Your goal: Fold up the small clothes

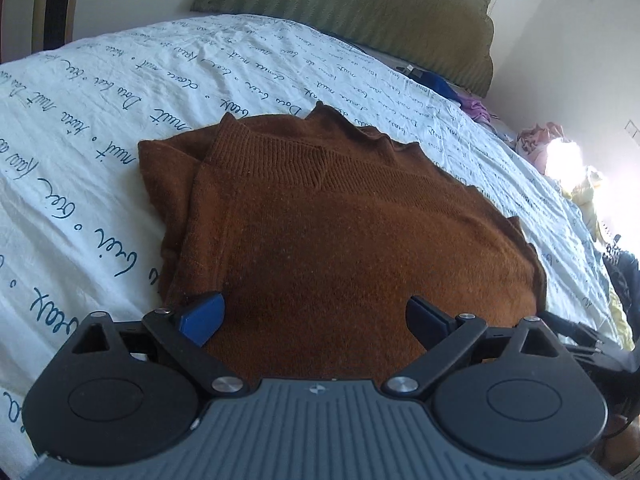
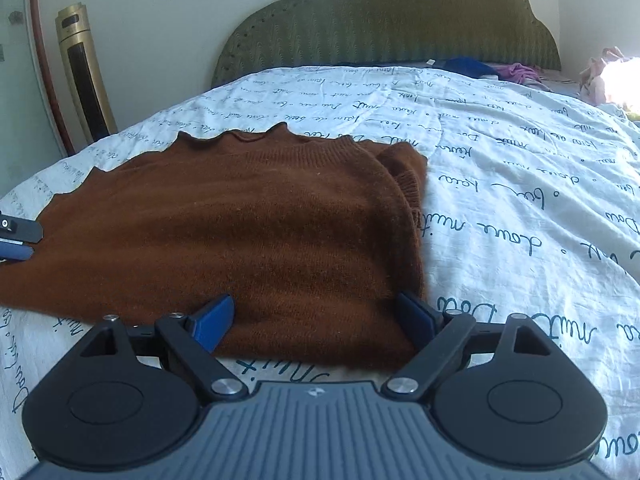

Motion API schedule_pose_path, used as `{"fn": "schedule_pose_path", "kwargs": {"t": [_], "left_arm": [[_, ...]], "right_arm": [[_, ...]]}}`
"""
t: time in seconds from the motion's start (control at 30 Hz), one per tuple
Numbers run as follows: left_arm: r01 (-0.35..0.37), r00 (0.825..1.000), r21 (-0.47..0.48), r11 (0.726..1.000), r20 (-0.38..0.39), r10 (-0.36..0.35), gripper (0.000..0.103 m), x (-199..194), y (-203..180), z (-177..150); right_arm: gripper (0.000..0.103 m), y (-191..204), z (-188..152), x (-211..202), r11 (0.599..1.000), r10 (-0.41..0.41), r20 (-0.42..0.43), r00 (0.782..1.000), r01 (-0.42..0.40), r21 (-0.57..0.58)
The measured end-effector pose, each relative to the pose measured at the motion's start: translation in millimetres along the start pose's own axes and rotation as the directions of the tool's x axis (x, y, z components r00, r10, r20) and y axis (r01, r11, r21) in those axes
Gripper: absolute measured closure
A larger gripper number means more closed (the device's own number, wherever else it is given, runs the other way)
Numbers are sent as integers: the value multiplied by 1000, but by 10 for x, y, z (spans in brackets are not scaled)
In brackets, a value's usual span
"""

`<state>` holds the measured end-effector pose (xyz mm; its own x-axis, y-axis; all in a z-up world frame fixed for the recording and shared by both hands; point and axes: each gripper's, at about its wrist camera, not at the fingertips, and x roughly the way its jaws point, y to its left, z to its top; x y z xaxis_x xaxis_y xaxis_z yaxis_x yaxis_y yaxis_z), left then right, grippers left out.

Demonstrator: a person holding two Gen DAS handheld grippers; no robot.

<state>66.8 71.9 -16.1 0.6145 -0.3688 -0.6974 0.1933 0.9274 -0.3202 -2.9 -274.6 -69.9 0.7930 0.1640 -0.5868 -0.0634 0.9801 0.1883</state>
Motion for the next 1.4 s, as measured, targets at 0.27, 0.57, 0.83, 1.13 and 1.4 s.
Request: {"fn": "schedule_pose_path", "kwargs": {"t": [0.27, 0.57, 0.83, 1.13, 1.4], "left_arm": [[184, 978, -181, 966, 132, -162, 1, -610, 236, -201], [136, 989, -201, 970, 77, -123, 0, -344, 284, -435], [242, 965, -192, 951, 147, -216, 0, -547, 145, -94], [212, 975, -539, 815, 63, -213, 0, -81, 1147, 532], [285, 929, -618, 732, -8, -369, 0, 450, 1518, 780]], "right_arm": [[10, -127, -76, -313, 994, 84, 154, 984, -93, 52], [3, -66, -10, -112, 999, 26, 26, 999, -25, -29], [3, -338, 280, -258, 994, 60, 113, 992, -70, 88], [2, -815, 692, 590, 945, 174, -72, 982, -146, 293], [2, -709, 636, 482, 973, 95, -78, 992, -76, 218]]}}
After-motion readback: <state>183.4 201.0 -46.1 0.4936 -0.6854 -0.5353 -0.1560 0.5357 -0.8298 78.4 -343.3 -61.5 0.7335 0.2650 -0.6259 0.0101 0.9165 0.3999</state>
